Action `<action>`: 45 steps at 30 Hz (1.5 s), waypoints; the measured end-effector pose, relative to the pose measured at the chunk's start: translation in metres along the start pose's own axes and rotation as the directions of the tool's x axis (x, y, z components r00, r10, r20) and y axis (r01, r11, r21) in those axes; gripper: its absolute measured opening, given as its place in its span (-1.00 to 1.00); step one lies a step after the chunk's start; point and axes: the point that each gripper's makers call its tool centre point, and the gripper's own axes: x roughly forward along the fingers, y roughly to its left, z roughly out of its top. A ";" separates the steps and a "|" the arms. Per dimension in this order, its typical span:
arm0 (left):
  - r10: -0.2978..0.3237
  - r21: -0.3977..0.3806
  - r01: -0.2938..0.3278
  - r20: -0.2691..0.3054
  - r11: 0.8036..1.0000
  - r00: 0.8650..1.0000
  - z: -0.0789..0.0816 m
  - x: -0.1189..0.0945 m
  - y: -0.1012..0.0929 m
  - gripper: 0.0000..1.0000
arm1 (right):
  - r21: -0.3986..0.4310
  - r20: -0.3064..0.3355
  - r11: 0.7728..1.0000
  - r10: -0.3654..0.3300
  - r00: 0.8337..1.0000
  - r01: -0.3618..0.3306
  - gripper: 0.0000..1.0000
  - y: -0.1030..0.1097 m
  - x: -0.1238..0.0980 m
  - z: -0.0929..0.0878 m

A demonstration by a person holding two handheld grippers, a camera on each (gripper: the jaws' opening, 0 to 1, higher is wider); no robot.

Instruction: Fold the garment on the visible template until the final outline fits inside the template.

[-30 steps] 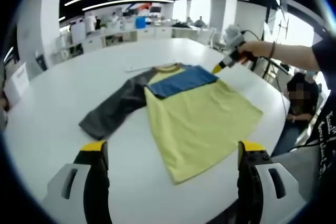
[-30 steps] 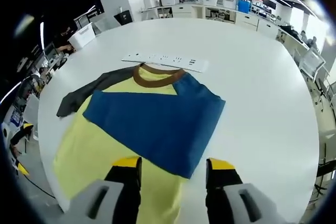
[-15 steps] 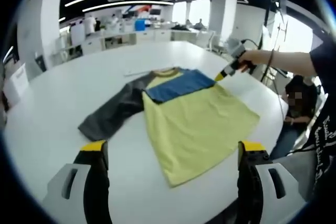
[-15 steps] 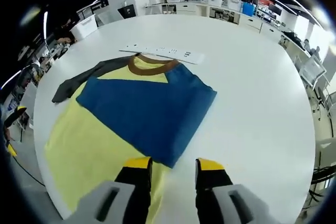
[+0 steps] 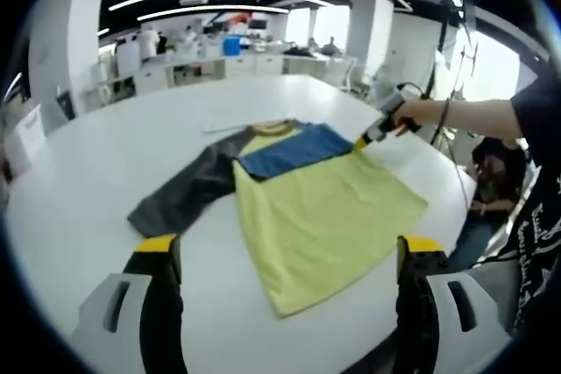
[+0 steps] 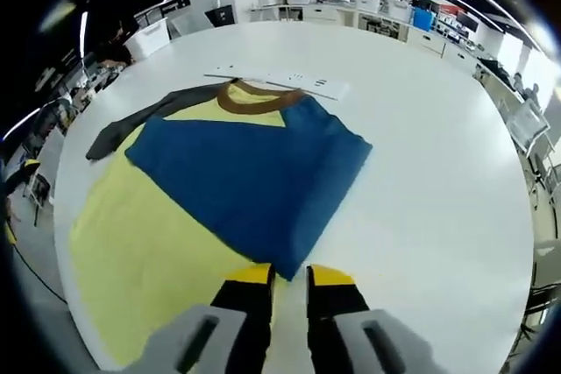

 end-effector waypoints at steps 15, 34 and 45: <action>0.009 -0.003 -0.009 -0.011 1.000 1.000 -0.003 -0.001 0.001 0.97 | 0.020 -0.037 0.999 -0.032 0.999 0.033 -1.00 -0.010 -0.002 -0.008; 0.015 -0.013 -0.015 -0.018 1.000 1.000 -0.006 0.002 0.000 0.97 | 0.033 -0.085 0.997 -0.069 0.994 0.072 -1.00 -0.042 -0.016 -0.027; 0.023 -0.023 -0.024 -0.022 0.999 0.999 -0.008 0.002 0.006 0.96 | 0.036 -0.117 0.994 -0.094 0.989 0.099 -1.00 -0.060 -0.025 -0.038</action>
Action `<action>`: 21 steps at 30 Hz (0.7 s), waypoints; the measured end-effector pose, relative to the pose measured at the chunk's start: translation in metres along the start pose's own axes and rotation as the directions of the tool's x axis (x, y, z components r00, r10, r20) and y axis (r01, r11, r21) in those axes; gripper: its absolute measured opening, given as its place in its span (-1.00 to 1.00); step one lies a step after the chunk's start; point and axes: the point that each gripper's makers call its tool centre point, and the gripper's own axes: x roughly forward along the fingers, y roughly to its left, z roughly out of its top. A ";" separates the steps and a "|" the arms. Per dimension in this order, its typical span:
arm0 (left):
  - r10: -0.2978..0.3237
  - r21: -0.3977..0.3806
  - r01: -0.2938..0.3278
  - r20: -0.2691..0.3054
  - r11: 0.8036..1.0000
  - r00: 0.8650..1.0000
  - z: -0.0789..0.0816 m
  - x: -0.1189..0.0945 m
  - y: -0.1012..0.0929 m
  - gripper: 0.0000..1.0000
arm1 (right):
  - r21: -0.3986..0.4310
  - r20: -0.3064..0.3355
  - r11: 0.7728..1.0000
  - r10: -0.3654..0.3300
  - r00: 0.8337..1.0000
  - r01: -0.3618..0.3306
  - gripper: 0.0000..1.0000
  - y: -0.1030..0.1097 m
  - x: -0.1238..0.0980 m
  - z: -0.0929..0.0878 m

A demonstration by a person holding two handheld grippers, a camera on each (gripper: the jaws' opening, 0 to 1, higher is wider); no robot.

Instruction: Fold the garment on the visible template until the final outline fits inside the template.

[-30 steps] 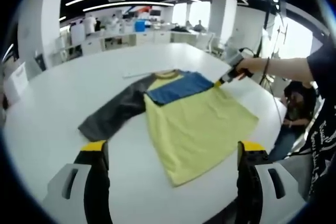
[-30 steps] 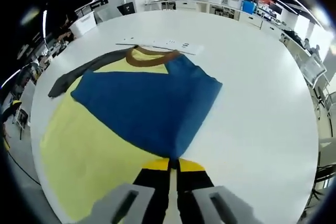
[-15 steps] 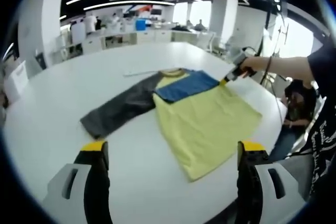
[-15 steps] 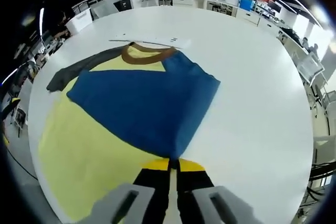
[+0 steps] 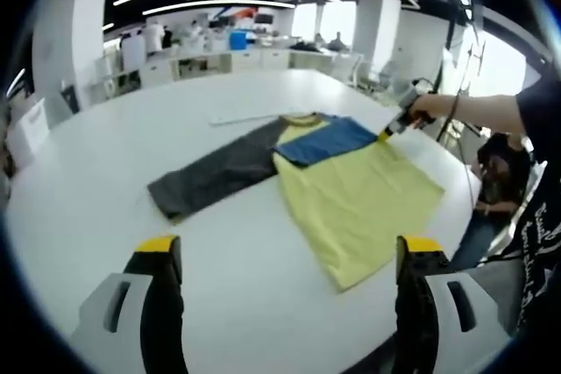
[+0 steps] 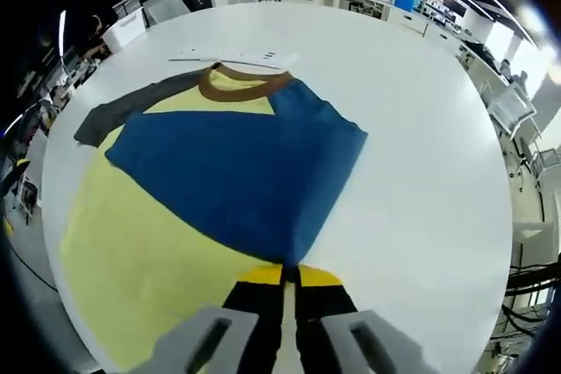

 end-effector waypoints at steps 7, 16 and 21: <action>0.003 -0.002 -0.003 -0.004 1.000 1.000 0.001 0.001 -0.004 0.96 | 0.036 0.000 0.999 0.005 1.000 -0.005 -1.00 -0.003 0.000 -0.001; 0.013 -0.016 -0.013 0.000 1.000 1.000 0.003 0.002 -0.001 0.94 | 0.135 0.067 0.990 0.022 0.998 -0.031 -0.13 0.001 -0.012 0.007; 0.029 -0.029 -0.029 -0.007 0.999 1.000 0.004 0.005 0.008 0.92 | 0.087 0.126 0.995 0.042 0.991 -0.054 0.23 0.009 -0.028 0.018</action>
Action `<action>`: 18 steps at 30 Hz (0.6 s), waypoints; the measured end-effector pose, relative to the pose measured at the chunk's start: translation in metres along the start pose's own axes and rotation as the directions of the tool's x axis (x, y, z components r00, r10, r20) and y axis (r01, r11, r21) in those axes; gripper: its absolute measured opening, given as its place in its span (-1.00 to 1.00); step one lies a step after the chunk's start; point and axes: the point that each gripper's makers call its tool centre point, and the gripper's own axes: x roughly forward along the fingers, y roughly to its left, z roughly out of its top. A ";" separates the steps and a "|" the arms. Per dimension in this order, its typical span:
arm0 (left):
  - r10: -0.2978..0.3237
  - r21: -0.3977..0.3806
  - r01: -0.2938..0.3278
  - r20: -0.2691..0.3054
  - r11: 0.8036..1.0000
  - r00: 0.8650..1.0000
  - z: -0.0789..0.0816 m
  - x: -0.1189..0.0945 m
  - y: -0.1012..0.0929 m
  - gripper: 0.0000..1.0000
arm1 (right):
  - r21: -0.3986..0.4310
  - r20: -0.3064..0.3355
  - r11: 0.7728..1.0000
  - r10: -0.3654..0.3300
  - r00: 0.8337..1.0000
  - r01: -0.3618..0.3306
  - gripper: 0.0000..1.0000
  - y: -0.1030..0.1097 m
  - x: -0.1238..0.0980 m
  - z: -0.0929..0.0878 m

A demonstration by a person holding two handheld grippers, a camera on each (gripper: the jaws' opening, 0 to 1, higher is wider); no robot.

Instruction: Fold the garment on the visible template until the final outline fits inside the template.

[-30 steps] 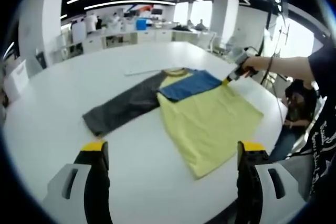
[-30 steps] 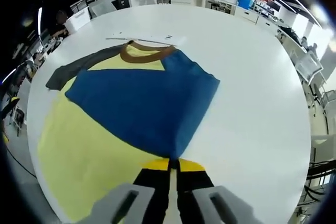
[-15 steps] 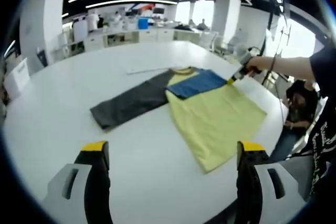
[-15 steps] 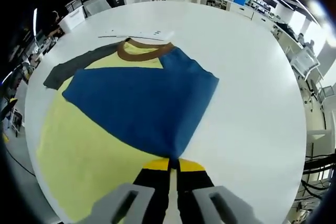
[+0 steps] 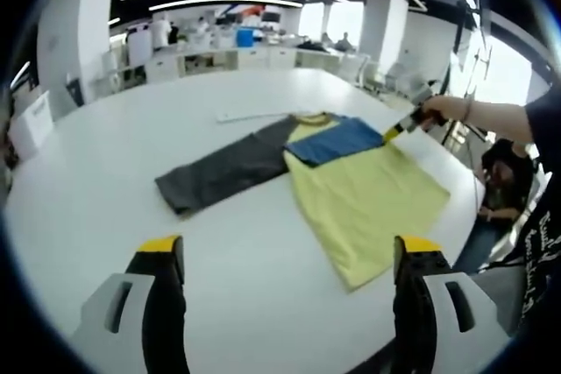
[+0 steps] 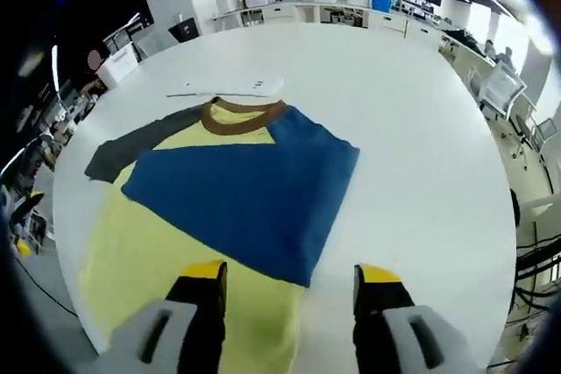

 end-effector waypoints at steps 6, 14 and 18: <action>0.023 0.008 -0.023 0.009 1.000 1.000 0.007 0.003 0.011 0.89 | -0.088 0.037 0.996 0.003 0.999 0.000 0.53 0.009 -0.021 0.006; 0.069 -0.021 -0.068 0.038 0.997 0.997 0.017 0.008 0.029 0.85 | -0.108 0.071 0.994 0.009 0.997 -0.001 0.89 0.019 -0.048 0.001; 0.100 -0.052 -0.097 0.059 0.994 0.993 0.021 0.010 0.043 0.81 | -0.109 0.111 0.994 0.023 0.994 -0.011 0.99 0.027 -0.061 0.001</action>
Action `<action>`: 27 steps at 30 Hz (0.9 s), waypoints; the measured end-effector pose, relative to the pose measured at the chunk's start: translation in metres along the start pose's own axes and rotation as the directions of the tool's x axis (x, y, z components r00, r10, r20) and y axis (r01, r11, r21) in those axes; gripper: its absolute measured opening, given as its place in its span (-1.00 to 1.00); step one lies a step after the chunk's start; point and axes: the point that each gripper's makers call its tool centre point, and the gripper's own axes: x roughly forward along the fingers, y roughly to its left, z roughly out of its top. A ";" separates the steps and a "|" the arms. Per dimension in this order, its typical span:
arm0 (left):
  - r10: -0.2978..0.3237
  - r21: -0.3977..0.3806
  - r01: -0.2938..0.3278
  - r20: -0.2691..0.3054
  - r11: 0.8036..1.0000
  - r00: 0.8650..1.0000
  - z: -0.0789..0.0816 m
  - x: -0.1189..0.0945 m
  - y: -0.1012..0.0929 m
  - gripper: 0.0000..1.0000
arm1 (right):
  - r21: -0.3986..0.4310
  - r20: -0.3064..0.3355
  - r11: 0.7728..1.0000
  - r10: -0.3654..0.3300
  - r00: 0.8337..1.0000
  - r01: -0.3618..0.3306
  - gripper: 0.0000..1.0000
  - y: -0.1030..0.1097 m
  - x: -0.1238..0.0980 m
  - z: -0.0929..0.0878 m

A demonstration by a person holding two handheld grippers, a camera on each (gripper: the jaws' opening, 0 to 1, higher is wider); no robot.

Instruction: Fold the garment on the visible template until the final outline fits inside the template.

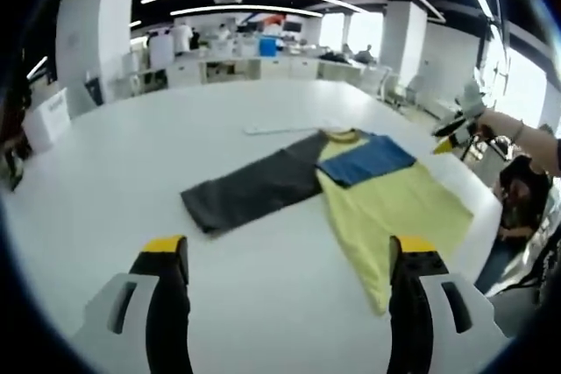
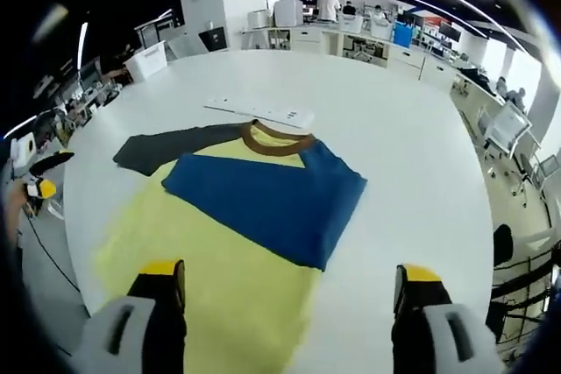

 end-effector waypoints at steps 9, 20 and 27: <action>0.087 -0.057 -0.085 0.033 0.995 0.996 0.000 0.017 0.037 0.67 | -0.017 0.083 0.999 0.039 0.996 -0.037 0.99 0.020 -0.027 -0.002; 0.150 -0.149 -0.145 0.020 0.978 0.989 -0.010 0.042 0.076 0.59 | -0.079 0.154 0.995 0.067 0.986 -0.055 0.99 0.044 -0.057 -0.016; 0.142 -0.217 -0.132 0.030 0.967 0.989 -0.017 0.061 0.084 0.50 | -0.043 0.195 0.996 0.084 0.977 -0.077 0.98 0.062 -0.068 -0.034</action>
